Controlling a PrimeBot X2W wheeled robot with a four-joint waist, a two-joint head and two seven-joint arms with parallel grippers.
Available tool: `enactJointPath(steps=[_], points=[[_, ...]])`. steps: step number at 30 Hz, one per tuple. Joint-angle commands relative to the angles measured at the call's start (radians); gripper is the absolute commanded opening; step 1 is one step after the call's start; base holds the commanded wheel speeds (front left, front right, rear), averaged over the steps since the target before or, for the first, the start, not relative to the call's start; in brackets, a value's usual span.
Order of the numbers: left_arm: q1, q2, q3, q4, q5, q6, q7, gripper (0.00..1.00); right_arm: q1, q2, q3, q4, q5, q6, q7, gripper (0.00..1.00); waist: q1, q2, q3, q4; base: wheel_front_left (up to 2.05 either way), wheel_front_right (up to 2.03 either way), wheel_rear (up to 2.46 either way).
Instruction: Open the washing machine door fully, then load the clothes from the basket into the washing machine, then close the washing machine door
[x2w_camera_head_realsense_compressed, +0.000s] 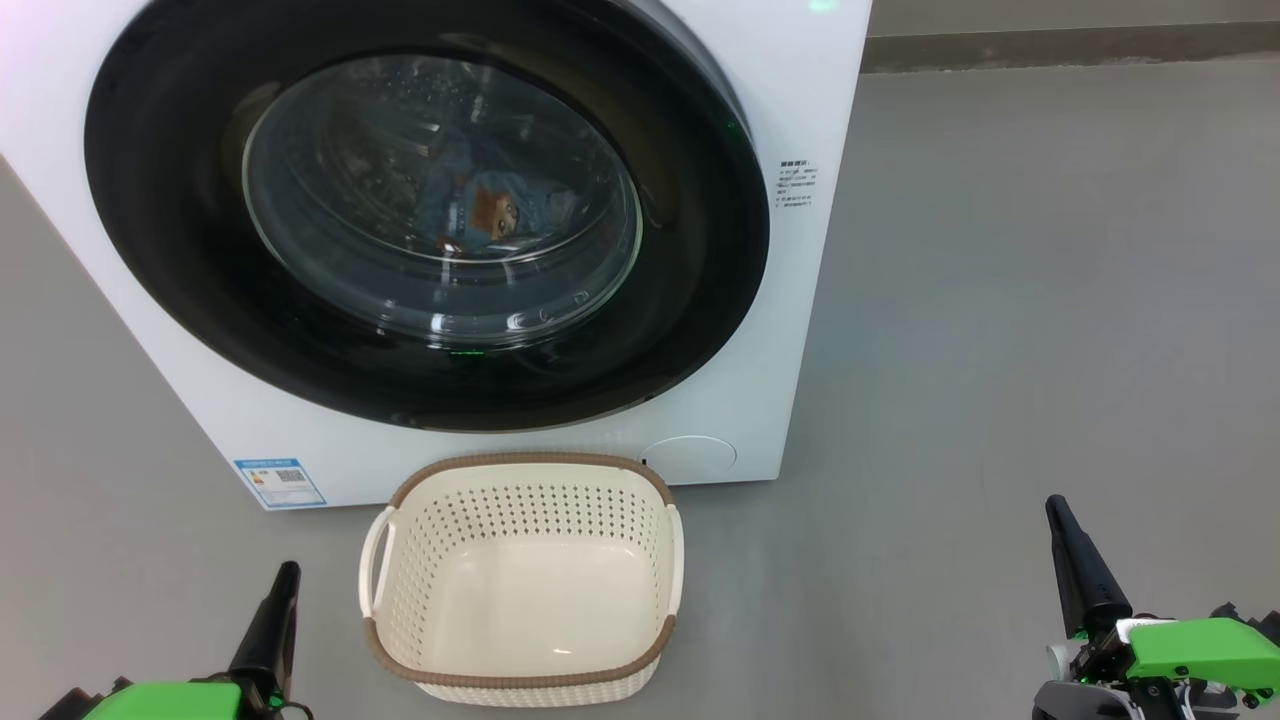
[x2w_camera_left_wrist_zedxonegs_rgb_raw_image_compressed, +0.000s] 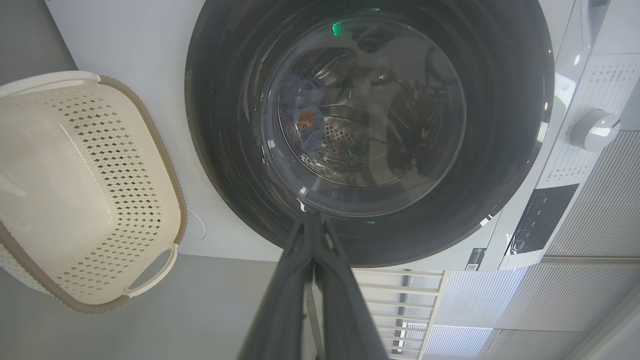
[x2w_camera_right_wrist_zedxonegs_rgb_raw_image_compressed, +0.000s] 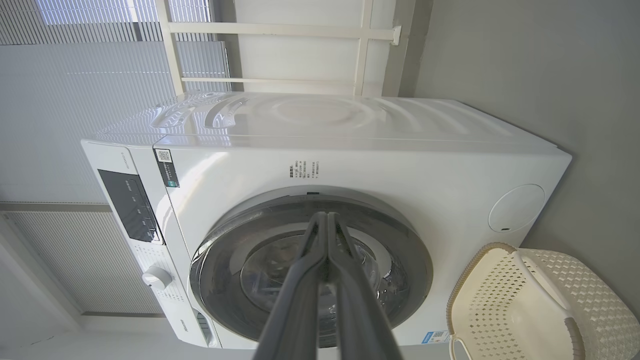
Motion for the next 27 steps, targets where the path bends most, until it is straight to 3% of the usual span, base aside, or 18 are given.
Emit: enactJointPath(steps=[1,27], points=[[-0.042,0.013,0.035,-0.019,-0.008,-0.003,0.006,0.0,-0.017,-0.001,0.023,-0.03,0.003,0.002,0.007,0.0,0.0,0.0,0.0,0.0,0.0,0.0,0.0],[-0.042,0.013,0.035,-0.019,-0.008,-0.003,0.006,0.0,-0.017,-0.001,0.022,-0.03,0.002,0.002,0.008,0.0,0.0,0.0,0.0,0.0,0.0,0.0,0.0]])
